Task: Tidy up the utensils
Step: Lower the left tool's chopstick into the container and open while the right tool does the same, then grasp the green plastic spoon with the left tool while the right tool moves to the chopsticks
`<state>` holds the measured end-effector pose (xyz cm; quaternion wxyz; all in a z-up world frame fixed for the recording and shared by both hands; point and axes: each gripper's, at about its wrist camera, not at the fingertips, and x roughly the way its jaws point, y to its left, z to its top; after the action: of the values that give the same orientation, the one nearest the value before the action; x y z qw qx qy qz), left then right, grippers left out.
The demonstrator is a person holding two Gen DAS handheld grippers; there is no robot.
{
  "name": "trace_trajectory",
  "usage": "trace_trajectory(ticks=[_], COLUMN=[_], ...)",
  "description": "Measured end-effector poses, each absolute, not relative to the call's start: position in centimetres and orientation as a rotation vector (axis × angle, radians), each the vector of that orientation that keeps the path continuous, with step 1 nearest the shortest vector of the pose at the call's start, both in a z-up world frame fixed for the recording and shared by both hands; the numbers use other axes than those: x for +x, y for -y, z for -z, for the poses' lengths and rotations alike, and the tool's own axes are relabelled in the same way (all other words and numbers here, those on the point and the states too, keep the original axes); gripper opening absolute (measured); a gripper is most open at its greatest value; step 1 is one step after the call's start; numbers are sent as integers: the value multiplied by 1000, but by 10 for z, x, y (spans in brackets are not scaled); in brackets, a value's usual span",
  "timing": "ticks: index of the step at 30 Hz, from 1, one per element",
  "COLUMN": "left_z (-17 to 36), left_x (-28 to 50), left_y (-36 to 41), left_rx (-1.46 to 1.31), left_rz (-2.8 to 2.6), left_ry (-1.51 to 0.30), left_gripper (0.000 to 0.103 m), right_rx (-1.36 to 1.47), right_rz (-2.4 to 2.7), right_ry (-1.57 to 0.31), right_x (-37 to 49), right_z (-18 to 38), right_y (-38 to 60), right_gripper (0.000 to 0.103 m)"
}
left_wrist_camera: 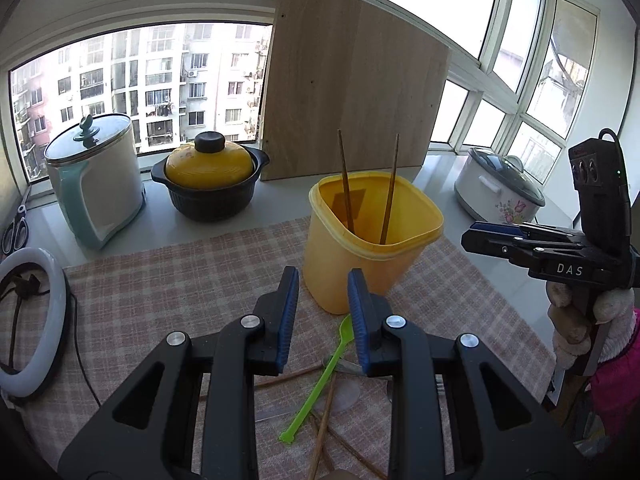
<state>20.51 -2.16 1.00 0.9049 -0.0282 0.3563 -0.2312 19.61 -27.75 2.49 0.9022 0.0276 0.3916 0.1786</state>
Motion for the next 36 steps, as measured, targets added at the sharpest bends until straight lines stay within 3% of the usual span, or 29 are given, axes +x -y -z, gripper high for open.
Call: trace_trajectory(ticks=[19, 36], left_z=[73, 104], left_x=[193, 209], left_y=[24, 50], left_rx=[-63, 6], left_rz=[528, 531], left_ry=[-995, -1091], left_gripper=[24, 24], right_rx=[63, 166], right_rz=[-486, -472], right_ry=[-1031, -1117], right_x=[120, 119], right_z=[55, 82], right_y=[268, 276], right_gripper=[42, 42])
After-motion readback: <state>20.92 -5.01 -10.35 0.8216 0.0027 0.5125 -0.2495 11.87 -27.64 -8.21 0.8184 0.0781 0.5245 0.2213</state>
